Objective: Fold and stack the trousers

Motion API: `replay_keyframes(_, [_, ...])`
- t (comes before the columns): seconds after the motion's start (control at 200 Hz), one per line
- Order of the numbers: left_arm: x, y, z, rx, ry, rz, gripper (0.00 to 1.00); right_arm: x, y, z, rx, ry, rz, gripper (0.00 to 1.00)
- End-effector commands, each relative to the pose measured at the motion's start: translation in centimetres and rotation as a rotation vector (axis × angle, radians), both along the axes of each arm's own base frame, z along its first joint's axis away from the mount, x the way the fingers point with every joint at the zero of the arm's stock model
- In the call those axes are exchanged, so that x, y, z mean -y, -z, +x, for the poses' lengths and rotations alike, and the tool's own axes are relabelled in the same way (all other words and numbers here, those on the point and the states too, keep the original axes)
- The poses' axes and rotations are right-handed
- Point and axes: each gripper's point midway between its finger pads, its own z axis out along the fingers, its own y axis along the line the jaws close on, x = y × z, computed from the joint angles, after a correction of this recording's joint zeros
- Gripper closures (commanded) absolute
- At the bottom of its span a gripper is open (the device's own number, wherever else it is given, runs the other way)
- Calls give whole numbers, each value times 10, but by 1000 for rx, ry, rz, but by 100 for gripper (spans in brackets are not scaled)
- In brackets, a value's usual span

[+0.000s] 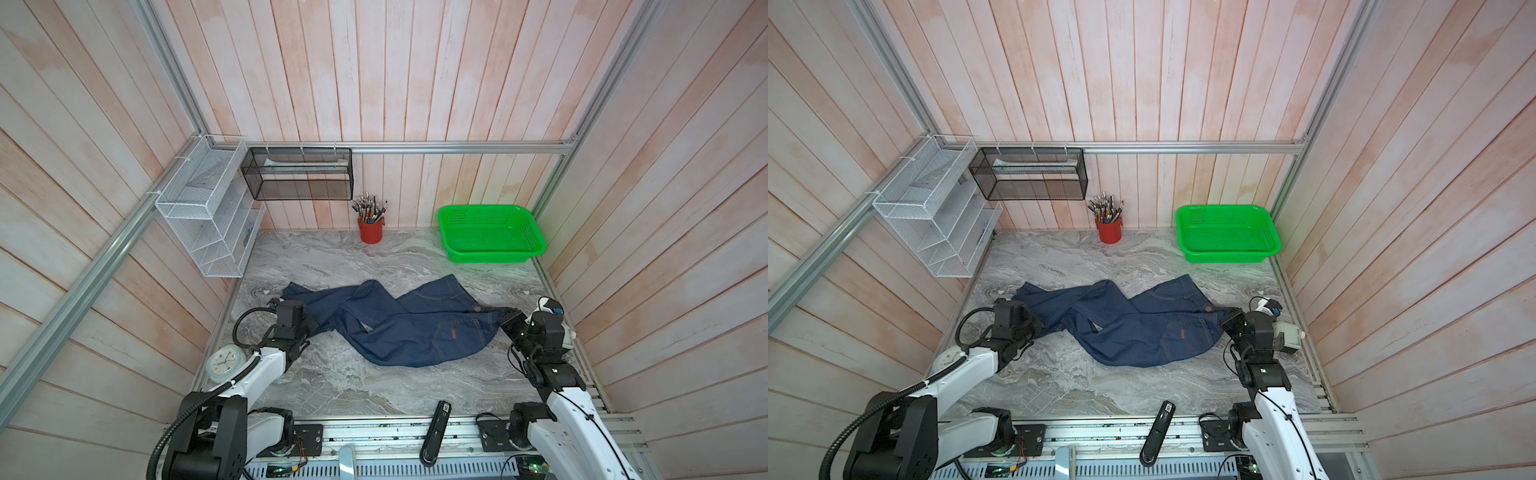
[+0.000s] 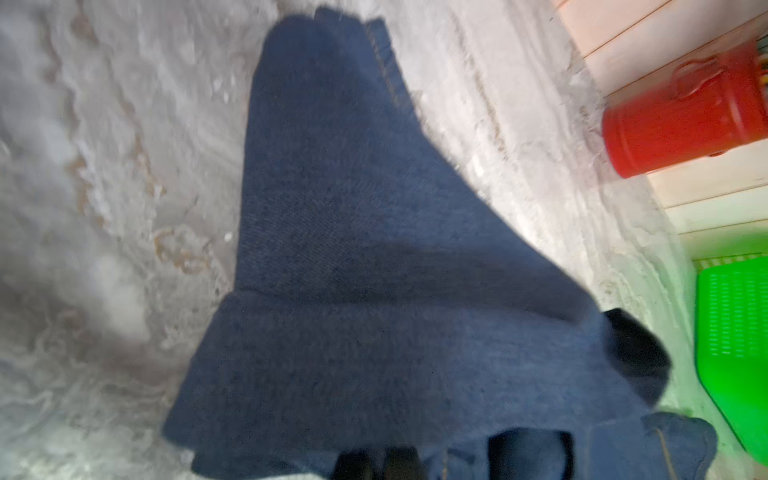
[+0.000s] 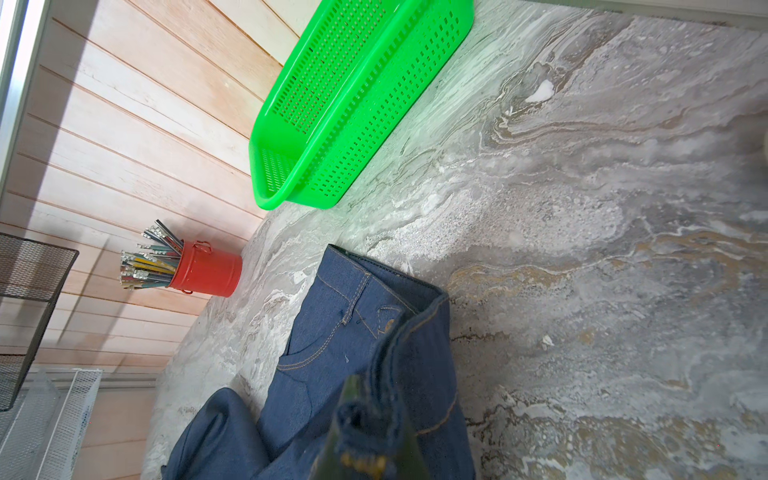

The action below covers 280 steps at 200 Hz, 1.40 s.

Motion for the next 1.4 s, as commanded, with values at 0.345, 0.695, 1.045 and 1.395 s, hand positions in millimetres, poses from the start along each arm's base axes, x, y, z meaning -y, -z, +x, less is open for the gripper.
replay_keyframes(0.345, [-63, -224, 82, 317, 102, 255, 100, 26, -148, 46, 347, 46, -55, 100])
replay_keyframes(0.695, [-44, -120, 65, 99, 204, 149, 100, 29, -56, 32, 143, 71, 23, 100])
replay_keyframes(1.045, [-32, -67, -8, -38, 201, 90, 94, 27, 0, 10, 28, 82, 56, 100])
replay_keyframes(1.395, [-20, -59, -69, -121, 36, -20, 35, 30, 39, -10, -49, 127, 74, 100])
